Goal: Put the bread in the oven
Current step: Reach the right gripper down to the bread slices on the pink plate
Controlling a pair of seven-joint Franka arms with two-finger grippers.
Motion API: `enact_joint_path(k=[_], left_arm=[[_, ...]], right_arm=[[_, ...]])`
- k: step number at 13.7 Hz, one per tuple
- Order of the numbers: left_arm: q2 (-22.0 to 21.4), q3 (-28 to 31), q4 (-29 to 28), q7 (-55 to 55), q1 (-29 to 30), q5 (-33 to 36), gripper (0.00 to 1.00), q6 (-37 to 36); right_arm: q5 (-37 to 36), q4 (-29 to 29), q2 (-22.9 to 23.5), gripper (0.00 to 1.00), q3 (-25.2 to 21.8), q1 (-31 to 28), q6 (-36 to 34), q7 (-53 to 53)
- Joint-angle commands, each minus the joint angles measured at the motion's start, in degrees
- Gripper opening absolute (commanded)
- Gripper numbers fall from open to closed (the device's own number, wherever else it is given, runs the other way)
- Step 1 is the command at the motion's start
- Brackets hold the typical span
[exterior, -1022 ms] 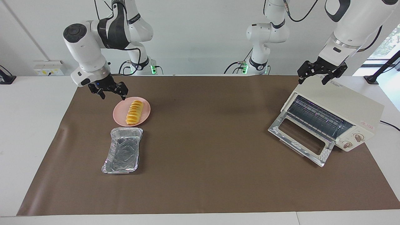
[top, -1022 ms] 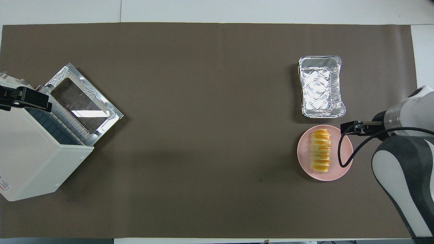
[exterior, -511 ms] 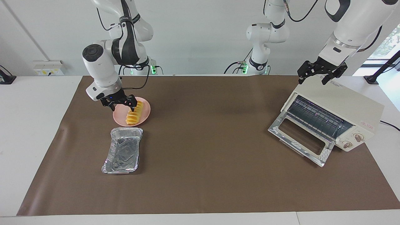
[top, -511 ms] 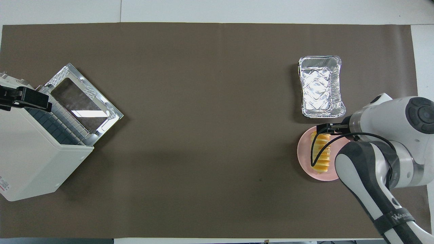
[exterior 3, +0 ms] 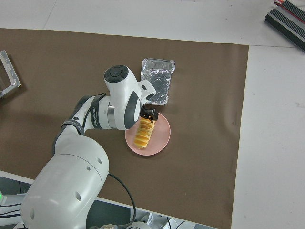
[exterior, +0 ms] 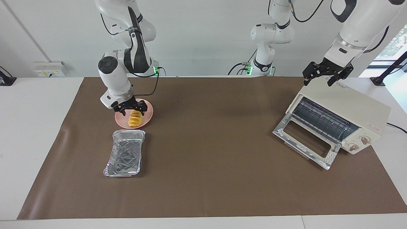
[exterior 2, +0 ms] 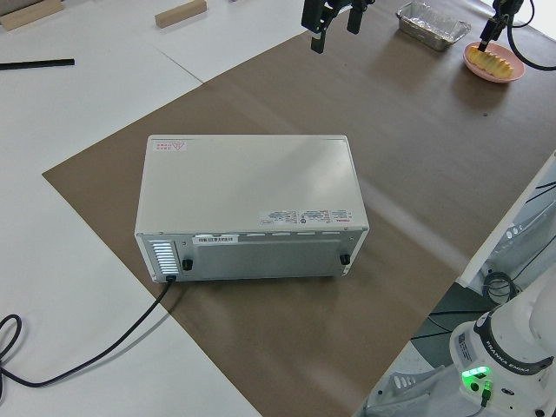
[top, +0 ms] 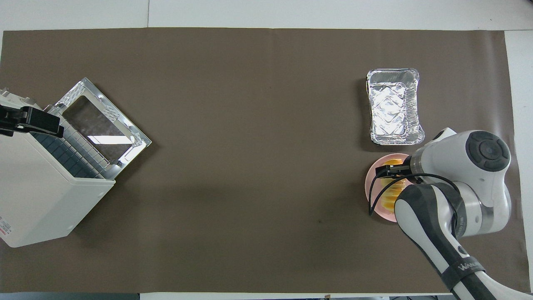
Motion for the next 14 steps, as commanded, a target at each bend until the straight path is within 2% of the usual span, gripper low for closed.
enact_joint_path(k=[1,5,7,8,9,10,11,14], left_arm=[[-0.38,-0.12,-0.67,0.32,0.51,-0.44,1.0,0.33],[-0.29,-0.12,-0.67,0.32,0.51,-0.44,1.0,0.33],[-0.38,-0.12,-0.67,0.32,0.51,-0.44,1.0,0.33],[-0.3,-0.12,-0.67,0.32,0.51,-0.44,1.0,0.33],[-0.29,-0.12,-0.67,0.32,0.51,-0.44,1.0,0.33],[-0.29,-0.12,-0.67,0.32,0.51,-0.44,1.0,0.33],[-0.38,-0.12,-0.67,0.32,0.51,-0.44,1.0,0.33],[-0.38,-0.12,-0.67,0.32,0.51,-0.44,1.0,0.33]], right_arm=[[-0.56,-4.13,-1.93,1.0,0.07,-0.13,3.1,1.23],[-0.48,-7.04,-2.02,0.99,-0.01,-0.22,5.92,1.23],[-0.48,-7.92,-2.2,0.89,0.07,-0.22,6.18,1.23],[-0.48,-8.27,-2.46,0.64,-0.01,-0.22,6.53,0.36],[-0.48,-8.27,-2.46,0.44,-0.01,-0.22,6.62,-0.44],[-0.48,-8.27,-2.46,0.16,-0.01,-0.22,6.54,-0.36],[-0.48,-8.1,-2.37,0.0,-0.01,-0.3,6.45,-0.1],[1.97,-7.75,-2.55,0.0,-0.01,-0.66,5.66,0.35]])
